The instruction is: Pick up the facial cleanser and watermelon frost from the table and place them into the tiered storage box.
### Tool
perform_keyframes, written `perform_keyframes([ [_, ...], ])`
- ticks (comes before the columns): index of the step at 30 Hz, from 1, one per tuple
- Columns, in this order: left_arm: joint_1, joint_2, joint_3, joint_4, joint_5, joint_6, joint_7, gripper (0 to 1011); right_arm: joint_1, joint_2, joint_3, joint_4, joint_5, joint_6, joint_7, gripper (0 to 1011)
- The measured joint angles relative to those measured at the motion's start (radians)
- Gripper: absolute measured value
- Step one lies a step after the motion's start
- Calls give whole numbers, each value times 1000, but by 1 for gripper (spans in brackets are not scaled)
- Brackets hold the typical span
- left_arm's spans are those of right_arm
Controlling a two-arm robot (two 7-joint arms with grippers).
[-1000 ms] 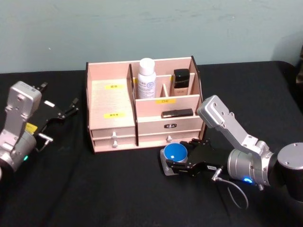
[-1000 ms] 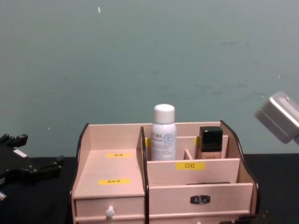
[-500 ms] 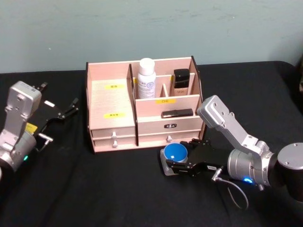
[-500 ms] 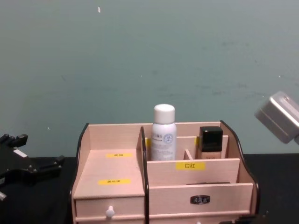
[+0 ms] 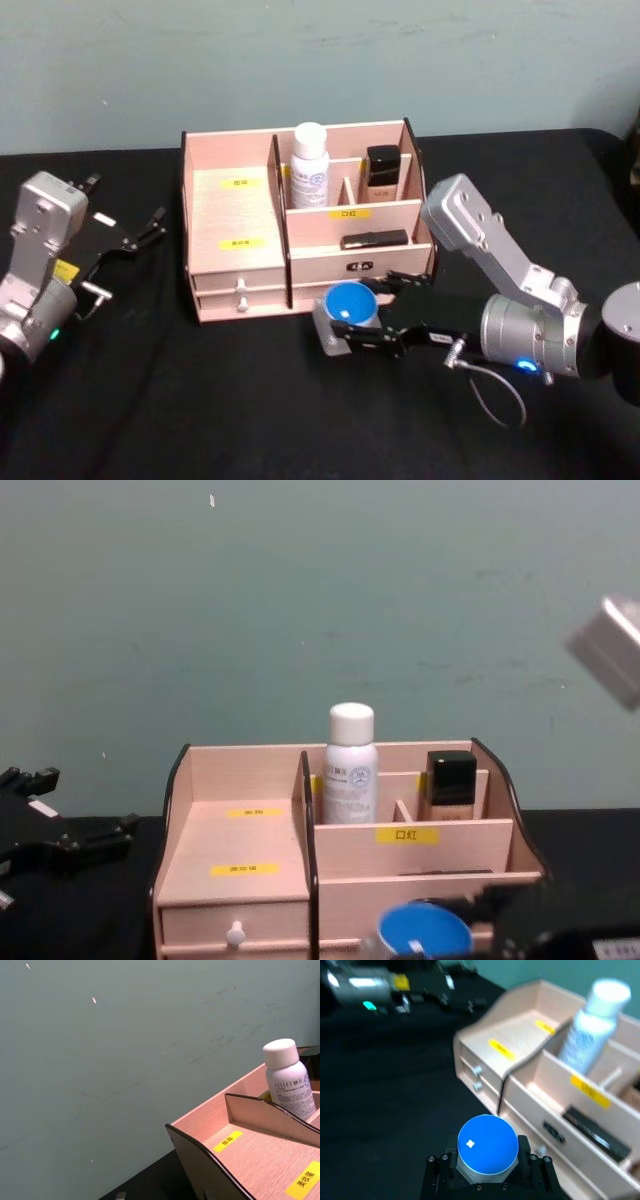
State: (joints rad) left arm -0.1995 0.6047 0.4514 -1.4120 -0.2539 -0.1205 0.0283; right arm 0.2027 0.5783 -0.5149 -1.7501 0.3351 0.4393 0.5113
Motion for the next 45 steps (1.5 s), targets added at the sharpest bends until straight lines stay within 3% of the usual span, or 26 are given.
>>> perform_keyframes([
  [4, 0, 0, 0, 0, 0, 0, 0, 1010, 23, -4, -12, -27, 14, -1, 14, 722],
  [10, 0, 0, 0, 0, 0, 0, 0, 1010, 93, -37, -59, -30, 13, -2, 29, 722],
  [17, 0, 0, 0, 0, 0, 0, 0, 1010, 194, -110, -132, 32, -10, -2, 36, 722],
  [24, 0, 0, 0, 0, 0, 0, 0, 1010, 275, -178, -178, 123, -35, -2, 33, 722],
  [33, 0, 0, 0, 0, 0, 0, 0, 1010, 360, -264, -201, 264, -73, -16, 11, 722],
  [45, 0, 0, 0, 0, 0, 0, 0, 1010, 423, -342, -199, 402, -116, -38, -11, 722],
])
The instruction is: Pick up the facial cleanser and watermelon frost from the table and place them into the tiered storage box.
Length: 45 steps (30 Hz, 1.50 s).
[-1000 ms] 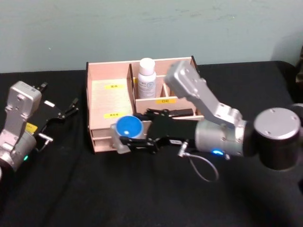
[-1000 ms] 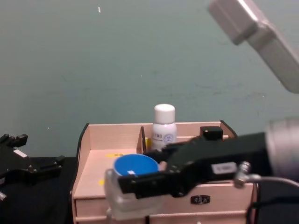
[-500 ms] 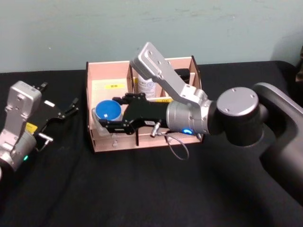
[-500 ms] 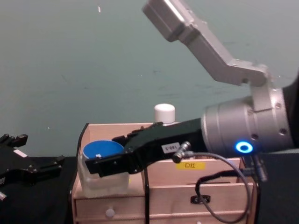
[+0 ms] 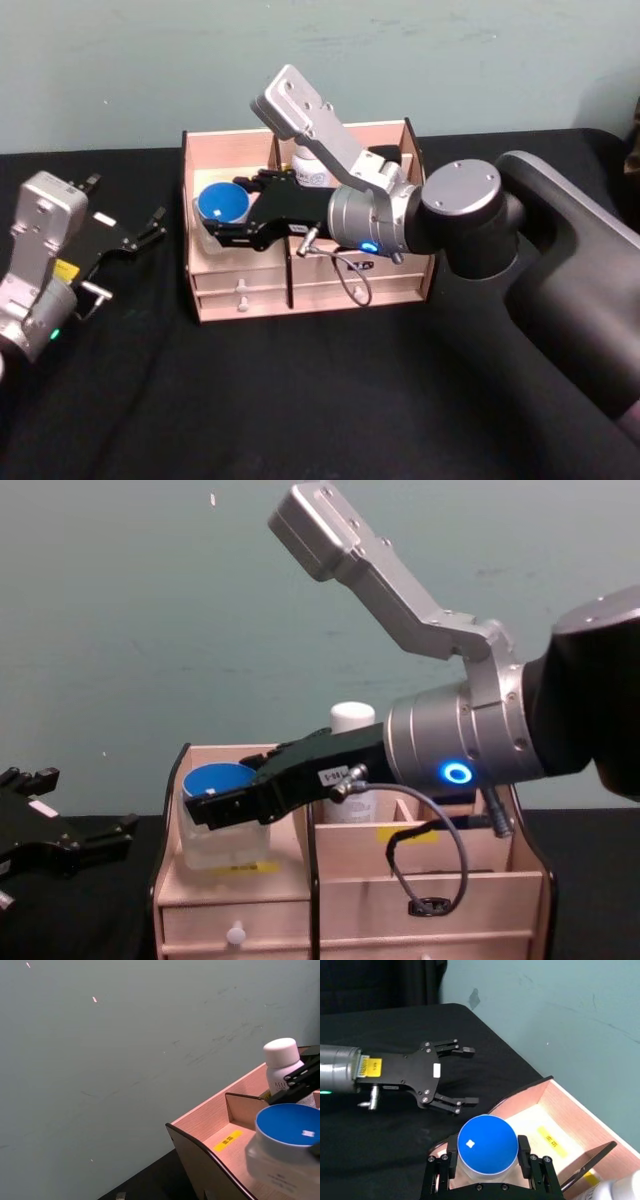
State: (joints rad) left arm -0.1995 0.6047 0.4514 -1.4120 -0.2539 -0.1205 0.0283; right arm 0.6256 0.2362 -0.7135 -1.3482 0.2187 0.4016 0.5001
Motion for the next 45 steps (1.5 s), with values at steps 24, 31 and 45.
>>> perform_keyframes([
  [24, 0, 0, 0, 0, 0, 0, 0, 1010, 13, -48, 39, 88, -37, 1, -10, 722],
  [31, 0, 0, 0, 0, 0, 0, 0, 1010, 12, -47, 39, 87, -37, 1, -10, 722],
  [45, 0, 0, 0, 0, 0, 0, 0, 1010, 11, -46, 39, 85, -35, 1, -10, 1002],
])
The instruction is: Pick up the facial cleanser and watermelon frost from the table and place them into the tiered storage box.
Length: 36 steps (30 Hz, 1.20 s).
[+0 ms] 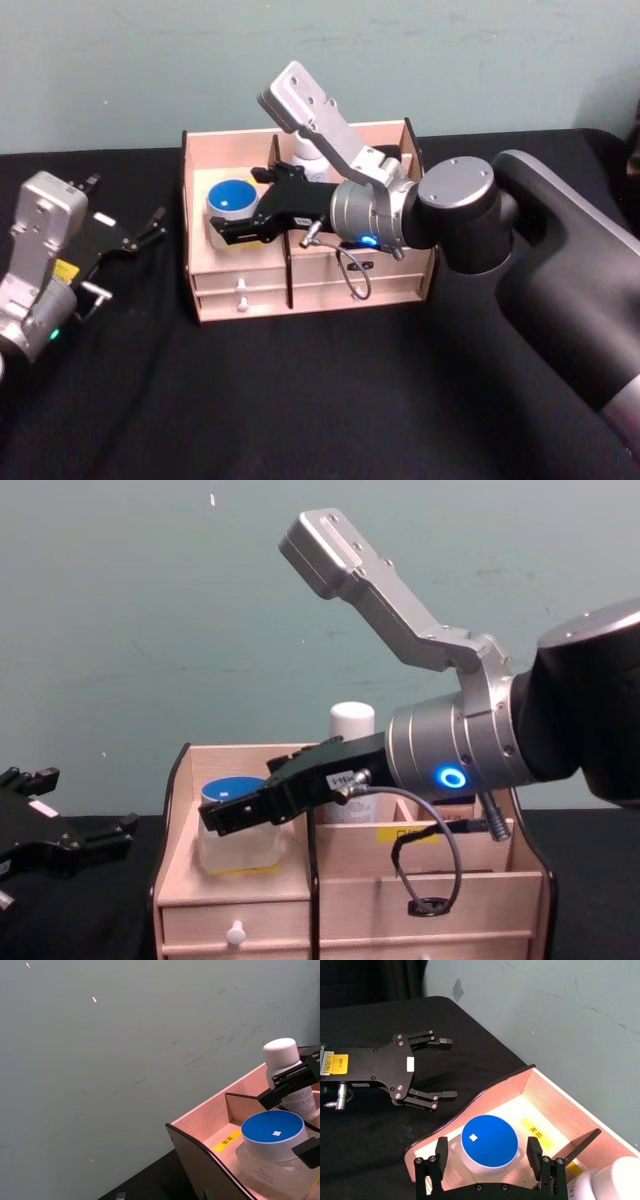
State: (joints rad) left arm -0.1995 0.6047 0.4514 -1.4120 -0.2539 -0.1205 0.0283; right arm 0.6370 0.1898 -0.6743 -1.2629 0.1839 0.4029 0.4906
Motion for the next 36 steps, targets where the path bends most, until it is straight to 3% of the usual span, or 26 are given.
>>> perform_keyframes([
  [9, 0, 0, 0, 0, 0, 0, 0, 1010, -33, 22, 25, -65, -3, -43, -7, 1002],
  [20, 0, 0, 0, 0, 0, 0, 0, 1010, -135, 99, 102, -268, 20, -149, -32, 1002],
  [28, 0, 0, 0, 0, 0, 0, 0, 1010, -224, 161, 186, -396, 50, -202, -78, 1002],
  [36, 0, 0, 0, 0, 0, 0, 0, 1010, -350, 219, 319, -490, 47, -252, -186, 1002],
])
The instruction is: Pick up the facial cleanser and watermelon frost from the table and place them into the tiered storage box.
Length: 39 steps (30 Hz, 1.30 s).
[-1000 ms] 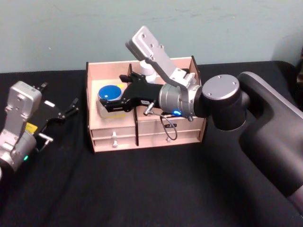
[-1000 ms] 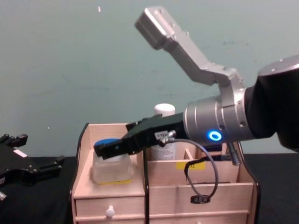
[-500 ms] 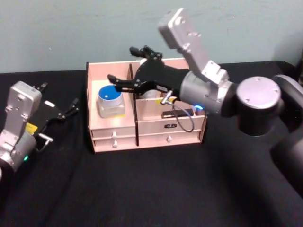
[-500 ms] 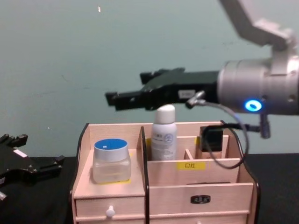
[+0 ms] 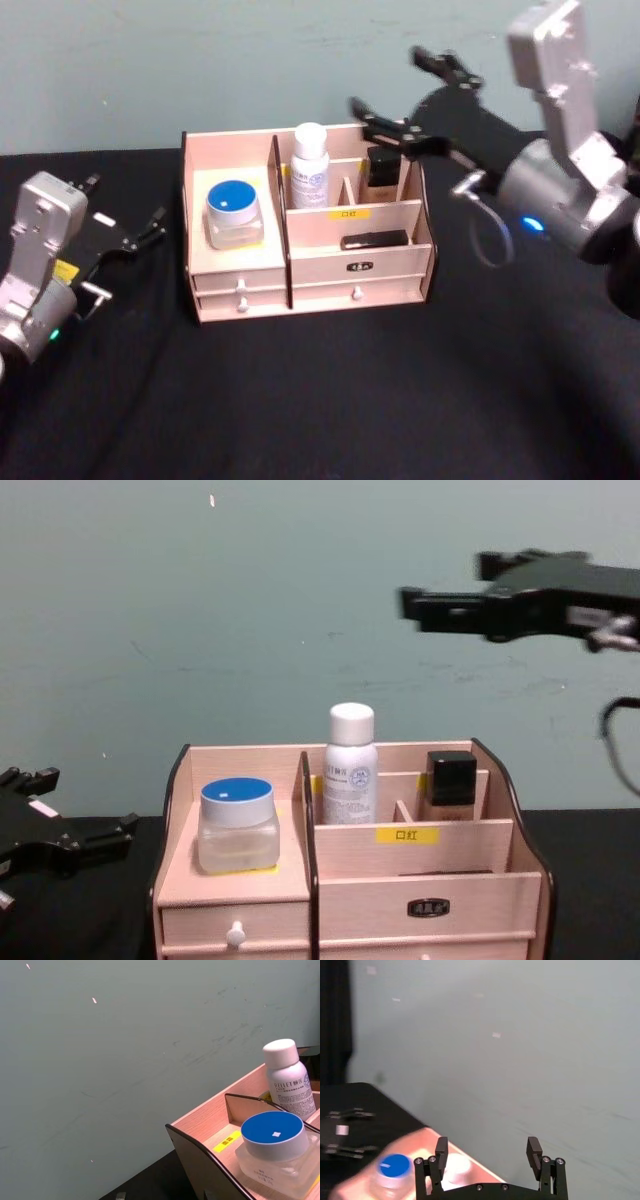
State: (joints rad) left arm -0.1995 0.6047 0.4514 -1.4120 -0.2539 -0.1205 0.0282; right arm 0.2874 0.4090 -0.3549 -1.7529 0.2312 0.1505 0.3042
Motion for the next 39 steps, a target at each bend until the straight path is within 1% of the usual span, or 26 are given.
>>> perform_keyframes([
  [3, 0, 0, 0, 0, 0, 0, 0, 1010, -35, 6, 37, -12, -7, -7, -32, 1002],
  [4, 0, 0, 0, 0, 0, 0, 0, 1010, -58, 9, 62, -19, -12, -9, -52, 1002],
  [5, 0, 0, 0, 0, 0, 0, 0, 1010, -67, 10, 72, -21, -14, -10, -60, 1002],
  [6, 0, 0, 0, 0, 0, 0, 0, 1010, -86, 12, 93, -23, -19, -11, -76, 1002],
  [8, 0, 0, 0, 0, 0, 0, 0, 1010, -103, 13, 110, -23, -24, -11, -90, 1002],
  [9, 0, 0, 0, 0, 0, 0, 0, 1010, -116, 13, 127, -21, -30, -12, -103, 1002],
  [11, 0, 0, 0, 0, 0, 0, 0, 1010, -133, 12, 146, -11, -41, -15, -119, 1002],
  [12, 0, 0, 0, 0, 0, 0, 0, 1010, -133, 12, 146, -11, -41, -15, -119, 1002],
  [13, 0, 0, 0, 0, 0, 0, 0, 1010, -142, 10, 157, -2, -46, -16, -127, 1002],
  [16, 0, 0, 0, 0, 0, 0, 0, 1010, -155, 3, 173, 19, -55, -20, -138, 1003],
  [22, 0, 0, 0, 0, 0, 0, 0, 1009, -168, -13, 193, 76, -59, -17, -134, 1003],
  [26, 0, 0, 0, 0, 0, 0, 0, 1009, -168, -23, 197, 112, -58, 5, -121, 1002],
  [39, 0, 0, 0, 0, 0, 0, 0, 1010, -168, -22, 197, 105, -58, 3, -121, 1003],
])
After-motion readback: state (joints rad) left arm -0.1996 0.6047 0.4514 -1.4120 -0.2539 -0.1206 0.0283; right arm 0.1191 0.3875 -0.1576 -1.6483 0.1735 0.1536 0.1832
